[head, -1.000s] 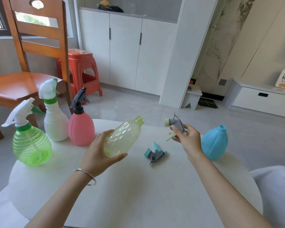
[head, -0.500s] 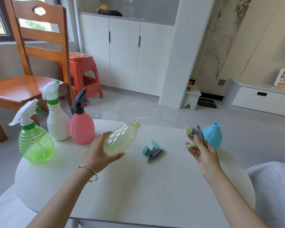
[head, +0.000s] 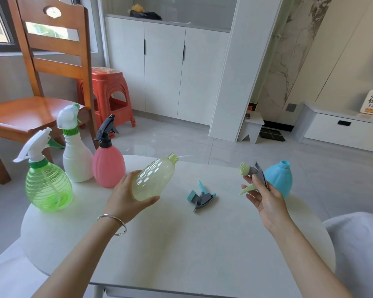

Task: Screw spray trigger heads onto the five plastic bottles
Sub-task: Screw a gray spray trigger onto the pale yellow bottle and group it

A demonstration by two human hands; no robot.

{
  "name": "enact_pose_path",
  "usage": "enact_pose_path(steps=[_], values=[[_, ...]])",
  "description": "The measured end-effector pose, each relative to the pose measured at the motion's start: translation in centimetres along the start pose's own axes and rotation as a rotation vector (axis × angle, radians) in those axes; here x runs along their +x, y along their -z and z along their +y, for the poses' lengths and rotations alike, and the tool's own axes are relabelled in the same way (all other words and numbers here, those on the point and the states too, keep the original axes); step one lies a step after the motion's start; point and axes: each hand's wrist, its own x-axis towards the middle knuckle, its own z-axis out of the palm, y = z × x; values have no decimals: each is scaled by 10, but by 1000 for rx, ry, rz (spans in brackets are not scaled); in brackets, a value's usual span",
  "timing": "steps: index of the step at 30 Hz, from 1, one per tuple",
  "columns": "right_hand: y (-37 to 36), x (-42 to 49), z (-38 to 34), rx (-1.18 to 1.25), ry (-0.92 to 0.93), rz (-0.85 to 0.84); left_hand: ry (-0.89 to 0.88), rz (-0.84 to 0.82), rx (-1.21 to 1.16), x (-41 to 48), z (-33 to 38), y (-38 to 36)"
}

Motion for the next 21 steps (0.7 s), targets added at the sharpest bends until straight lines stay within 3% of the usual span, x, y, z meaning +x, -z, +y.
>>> enact_pose_path(steps=[7,17,21], values=[[-11,-5,1,-112,20,-13,-89,-147,-4,-8,10,-6],[-41,-16,10,145,-137,-56,-135,-254,-300,-18,45,-19],[-47,-18,9,201,-92,-112,-123,-271,-326,-20,50,-20]])
